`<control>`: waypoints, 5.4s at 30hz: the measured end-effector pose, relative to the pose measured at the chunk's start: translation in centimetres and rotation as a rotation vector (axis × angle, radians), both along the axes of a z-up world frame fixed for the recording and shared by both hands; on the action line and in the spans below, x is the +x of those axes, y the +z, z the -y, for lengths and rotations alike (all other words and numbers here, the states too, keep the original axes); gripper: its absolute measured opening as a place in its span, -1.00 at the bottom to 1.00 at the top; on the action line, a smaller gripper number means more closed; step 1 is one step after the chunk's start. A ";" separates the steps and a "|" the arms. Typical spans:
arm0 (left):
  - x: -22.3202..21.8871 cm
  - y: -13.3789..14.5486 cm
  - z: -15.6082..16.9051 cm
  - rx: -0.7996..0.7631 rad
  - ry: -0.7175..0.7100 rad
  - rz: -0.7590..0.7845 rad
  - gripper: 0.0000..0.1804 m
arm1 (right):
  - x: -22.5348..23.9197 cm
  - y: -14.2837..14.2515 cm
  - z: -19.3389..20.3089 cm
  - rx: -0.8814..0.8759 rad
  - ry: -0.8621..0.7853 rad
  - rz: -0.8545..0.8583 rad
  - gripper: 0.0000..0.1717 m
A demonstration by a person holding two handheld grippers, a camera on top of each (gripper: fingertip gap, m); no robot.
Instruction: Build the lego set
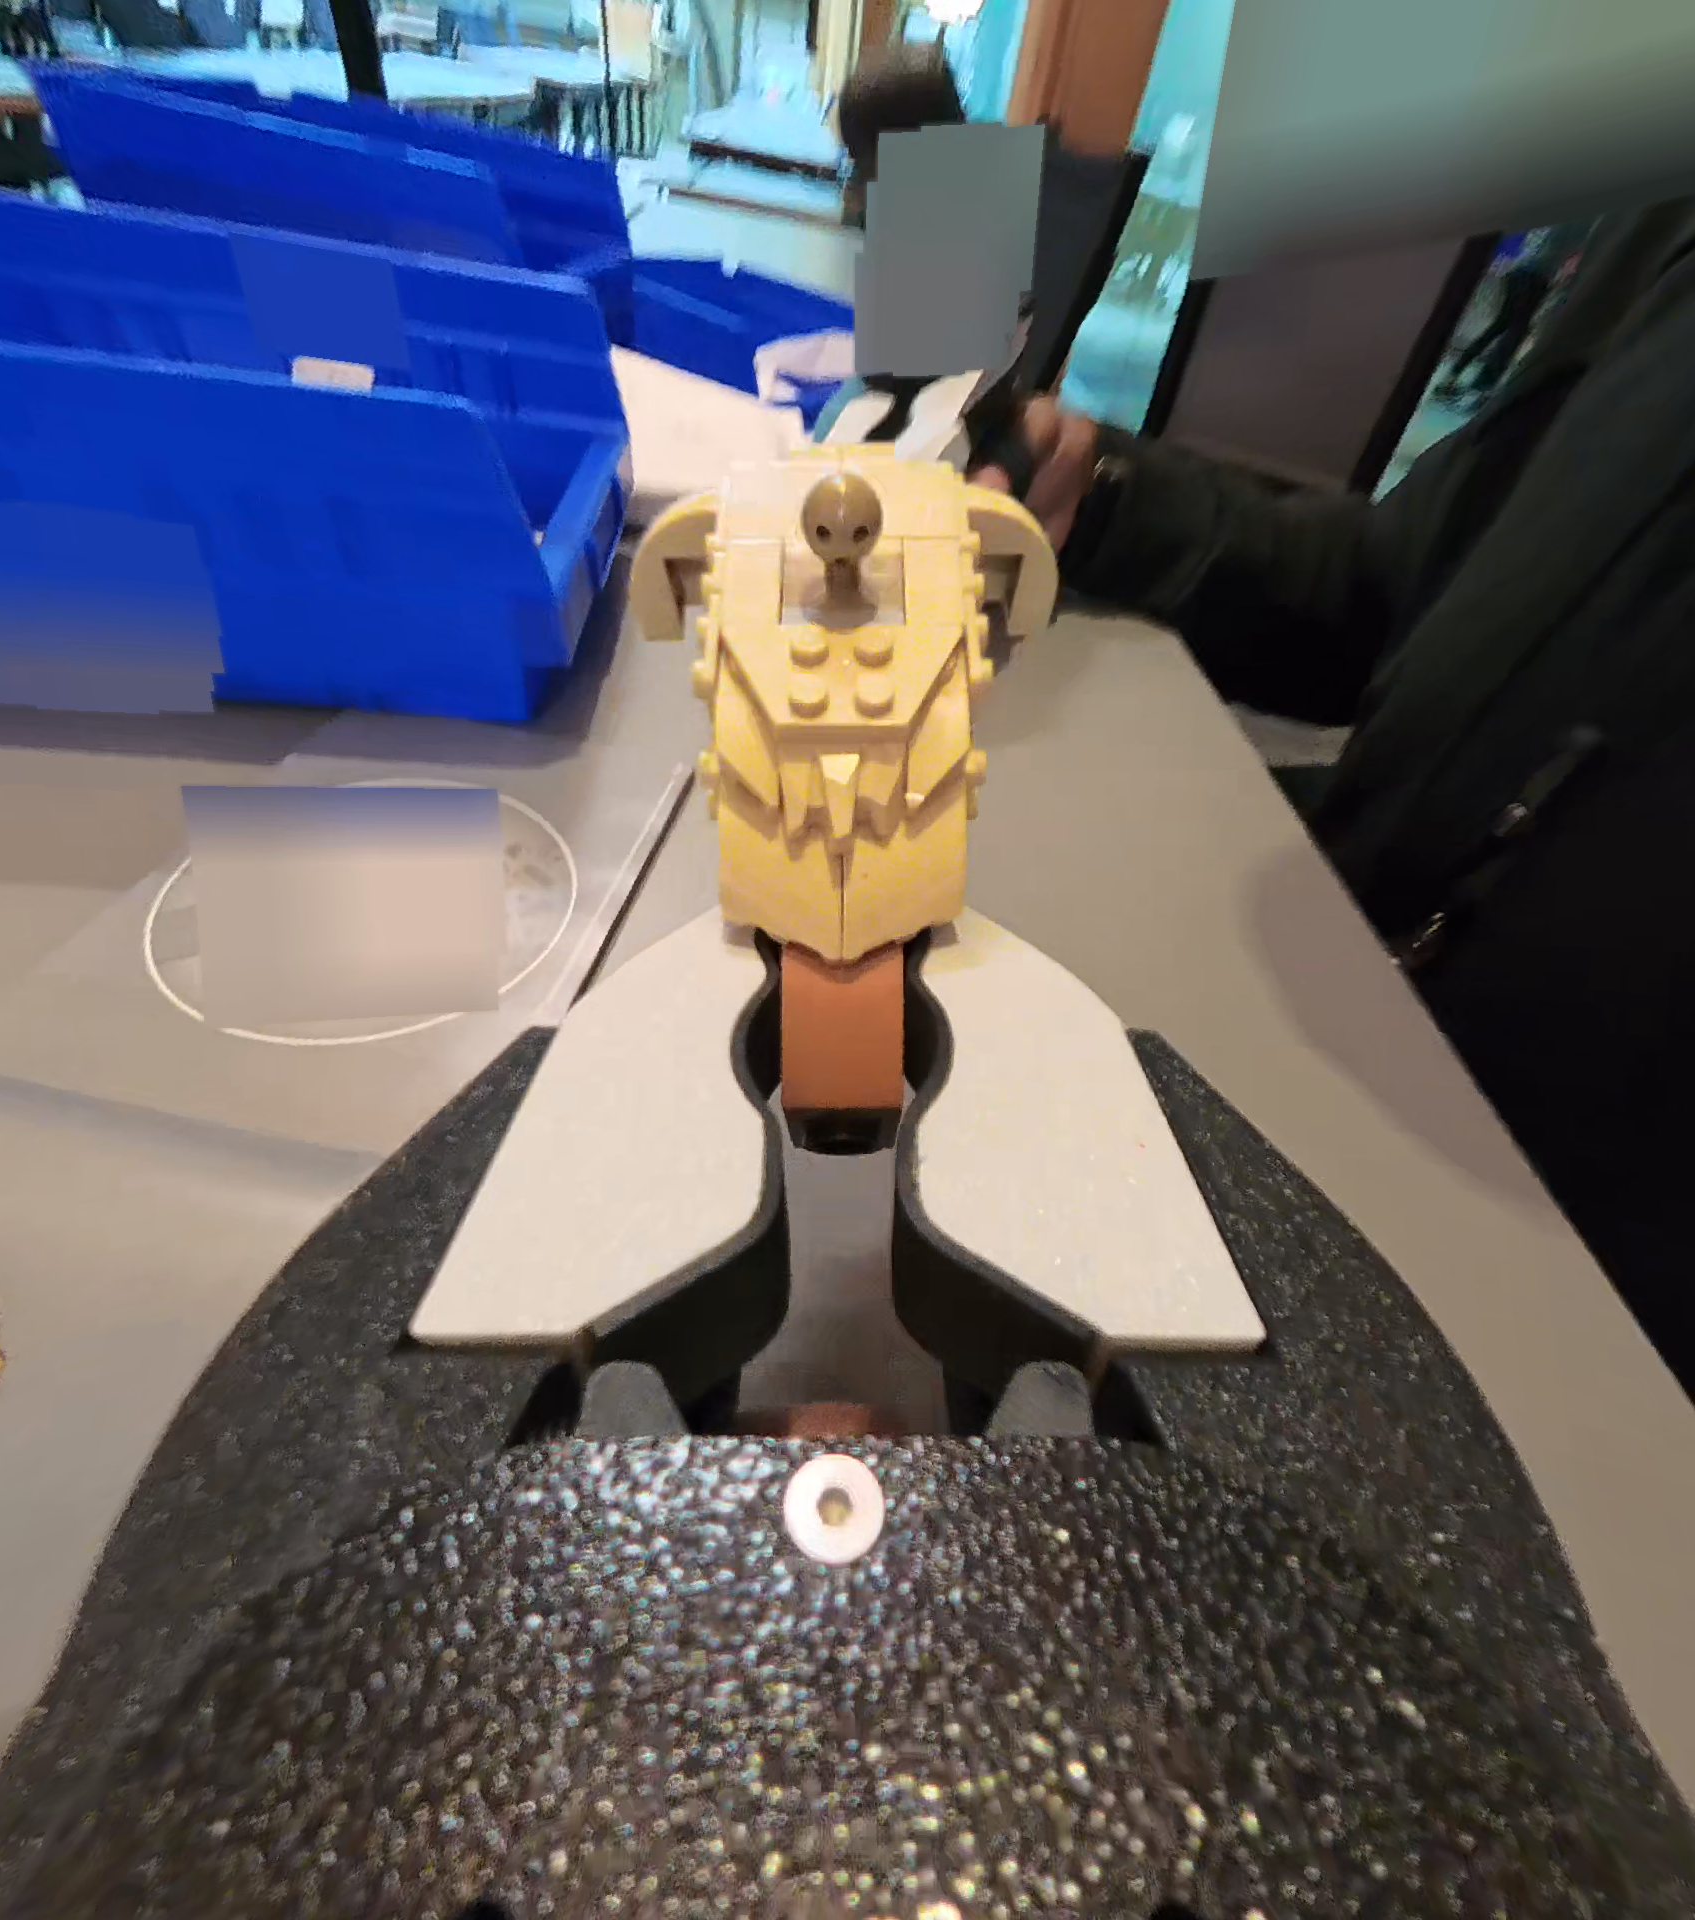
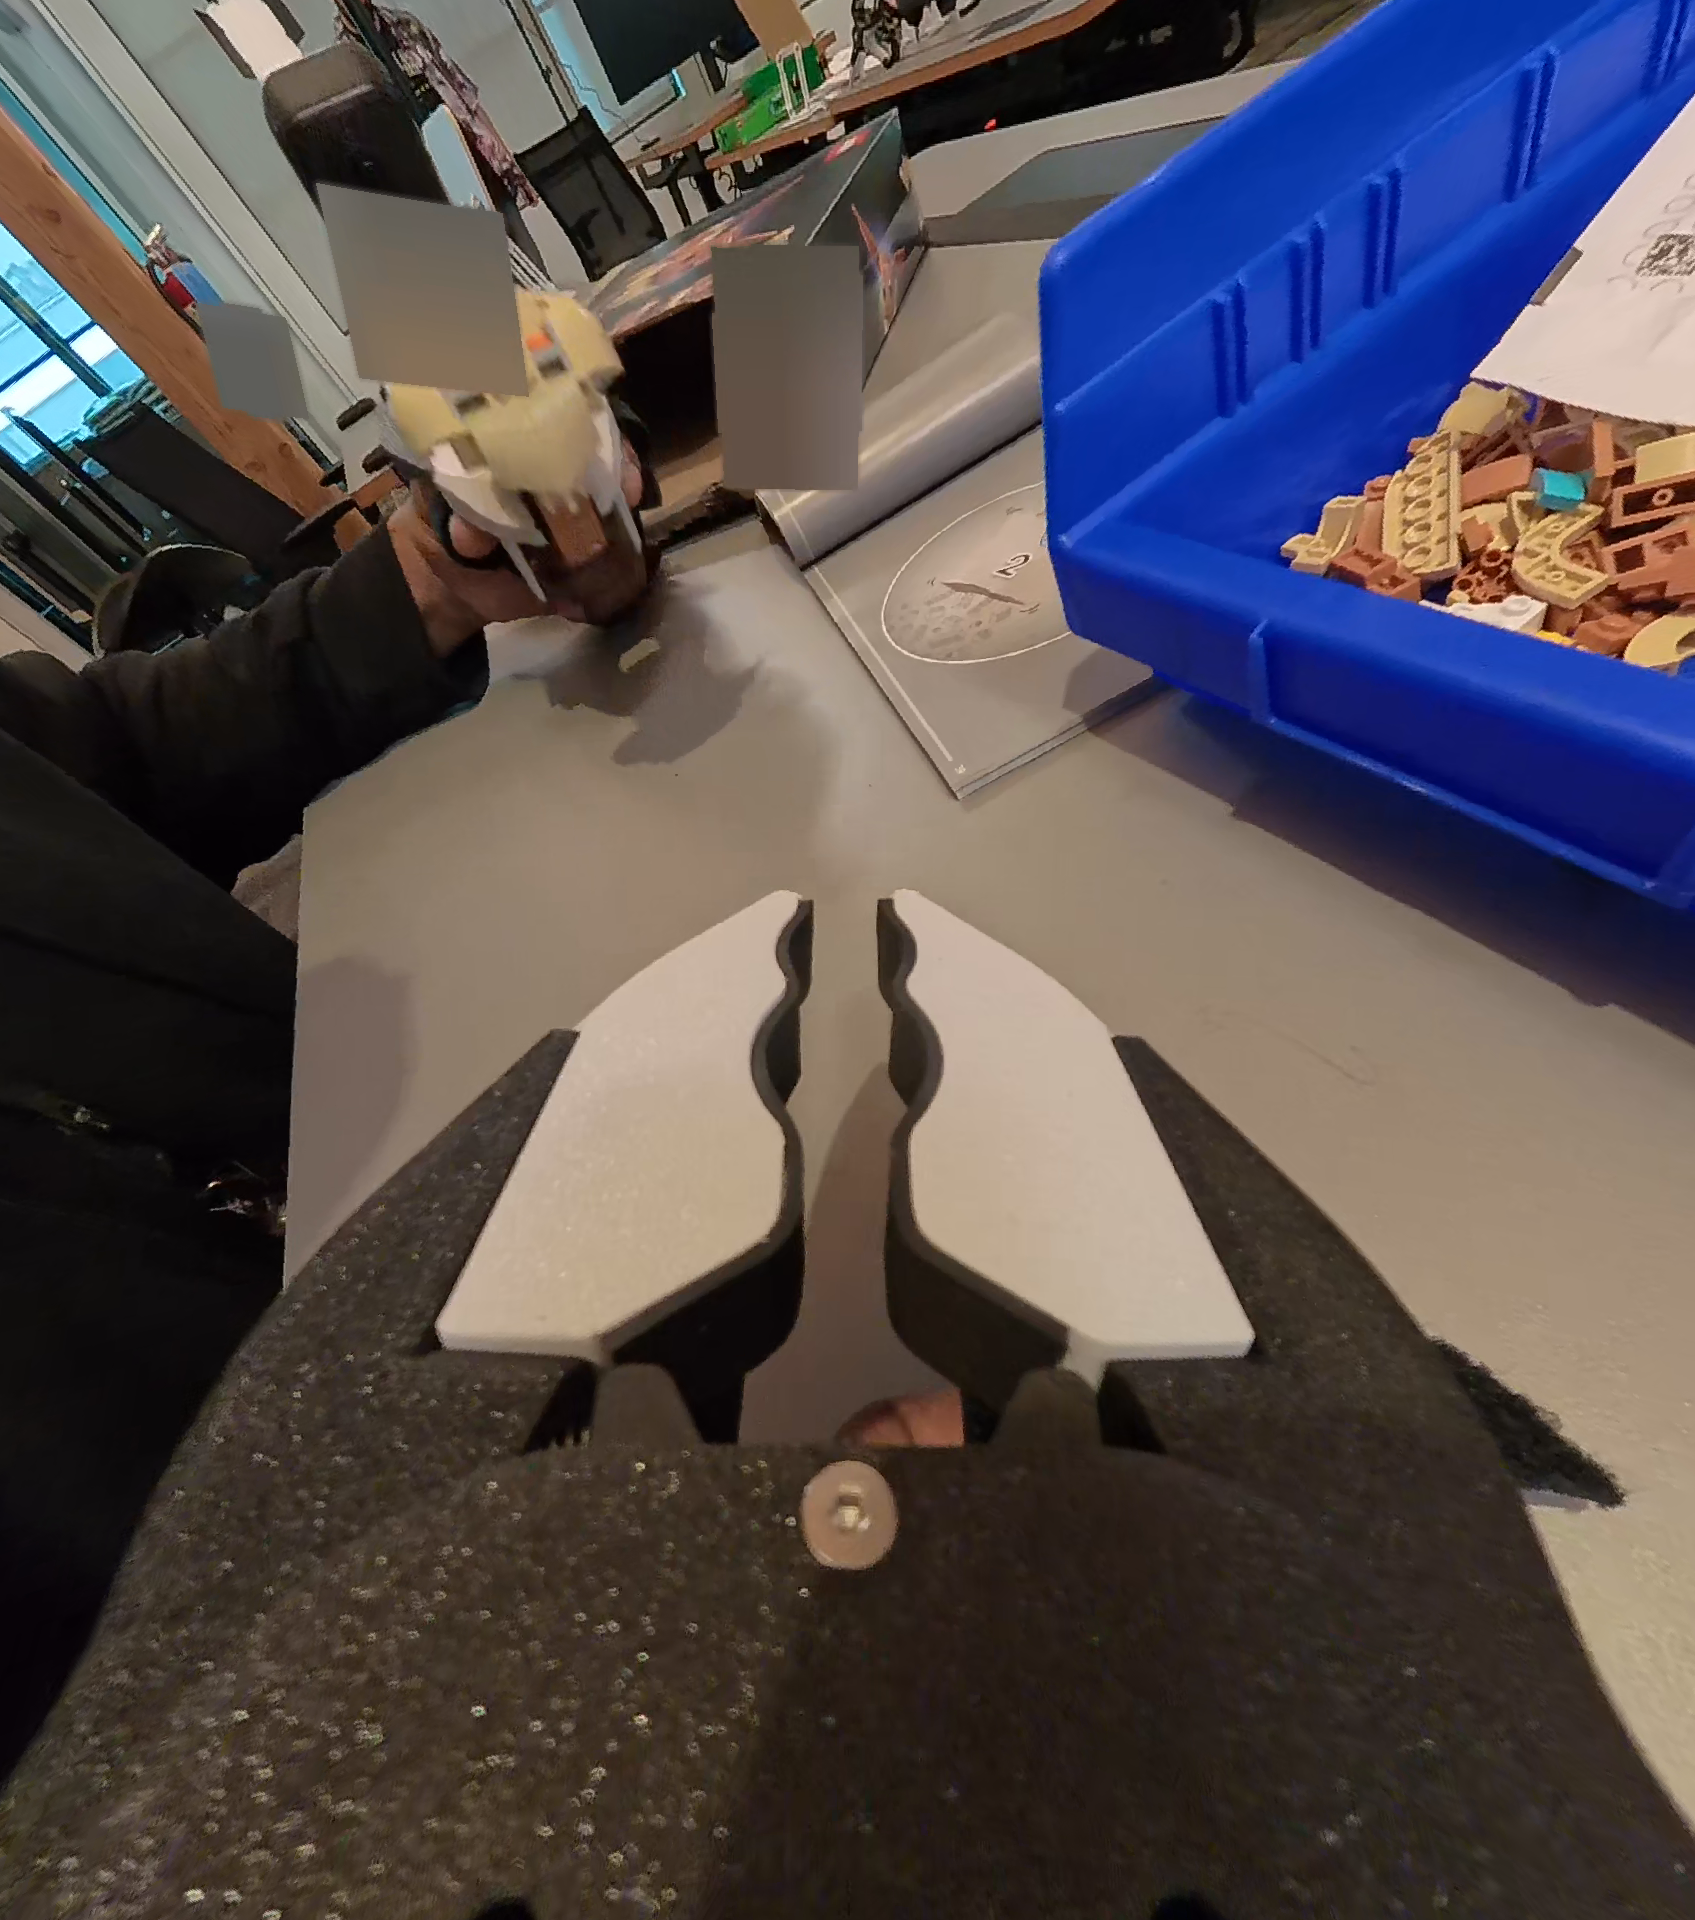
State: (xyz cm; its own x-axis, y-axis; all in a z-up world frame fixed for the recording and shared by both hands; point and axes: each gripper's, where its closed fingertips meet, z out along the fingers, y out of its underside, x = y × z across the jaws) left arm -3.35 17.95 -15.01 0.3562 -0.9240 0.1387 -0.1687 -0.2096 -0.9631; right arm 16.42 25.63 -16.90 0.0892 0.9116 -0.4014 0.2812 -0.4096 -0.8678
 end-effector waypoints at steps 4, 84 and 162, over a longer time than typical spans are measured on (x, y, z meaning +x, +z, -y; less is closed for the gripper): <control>-0.2 1.7 0.6 0.017 -0.039 0.133 -0.81 | 0.0 0.0 0.0 0.014 -0.008 0.004 -0.87; 21.5 1.3 -4.1 0.002 -0.073 -0.041 -0.81 | 10.5 5.8 5.2 0.221 -0.371 -0.355 -0.52; 66.0 -2.9 -28.7 0.159 -0.115 -0.717 -0.53 | 29.7 1.0 13.9 0.102 -0.837 -0.573 -0.66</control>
State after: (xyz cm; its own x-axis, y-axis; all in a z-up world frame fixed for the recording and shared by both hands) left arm 62.66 46.69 -17.94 0.2089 -0.9505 -0.2301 -0.7798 -0.0199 -0.6257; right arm 46.12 11.76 -15.94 0.5324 0.6773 -0.5078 -0.5302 -0.2008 -0.8238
